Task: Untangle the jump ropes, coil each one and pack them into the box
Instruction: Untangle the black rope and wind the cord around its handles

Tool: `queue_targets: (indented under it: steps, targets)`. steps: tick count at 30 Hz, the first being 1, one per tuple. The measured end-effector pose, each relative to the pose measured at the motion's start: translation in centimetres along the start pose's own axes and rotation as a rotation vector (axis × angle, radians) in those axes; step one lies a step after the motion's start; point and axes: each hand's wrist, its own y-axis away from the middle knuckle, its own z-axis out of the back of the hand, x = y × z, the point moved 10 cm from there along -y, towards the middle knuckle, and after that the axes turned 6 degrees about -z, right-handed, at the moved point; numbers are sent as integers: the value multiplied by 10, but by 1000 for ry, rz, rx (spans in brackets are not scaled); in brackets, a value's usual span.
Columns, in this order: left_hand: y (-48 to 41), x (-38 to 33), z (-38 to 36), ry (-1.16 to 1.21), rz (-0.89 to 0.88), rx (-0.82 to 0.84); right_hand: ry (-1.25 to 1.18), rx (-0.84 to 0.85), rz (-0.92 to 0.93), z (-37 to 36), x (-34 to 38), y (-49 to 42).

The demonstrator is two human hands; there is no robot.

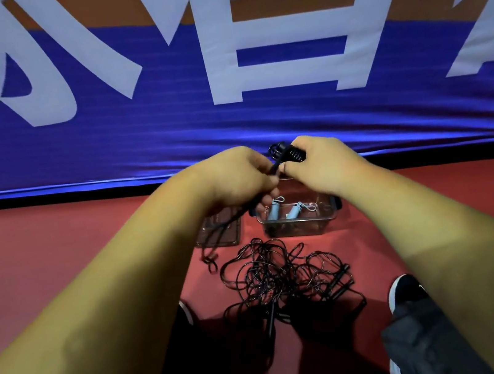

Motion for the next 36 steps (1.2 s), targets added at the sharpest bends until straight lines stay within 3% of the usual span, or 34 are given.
queue_targets:
  steps: [3,10,14,16,20,26,31,36]
  targets:
    - [3,9,-5,82,40,94,-77,39,-51,0,-2,0]
    - [-1,22,9,120,55,-91,-345,209,-128,-11,8,7]
    - [-10,17,24,-226,-24,-137,-509,328,-173,-10,11,10]
    - [-12,17,24,-351,-40,-101,-595,348,-196,-10,10,10]
    - [-14,14,21,-332,-97,-26,-700,314,-193,-7,10,8]
    - [-6,16,-1,-113,-161,279,-734,302,-126,-3,13,6]
    - [-14,21,2,-181,-124,190,-808,328,-164,-5,12,6]
    - [-31,33,12,-354,-69,38,-848,581,-166,-21,26,25]
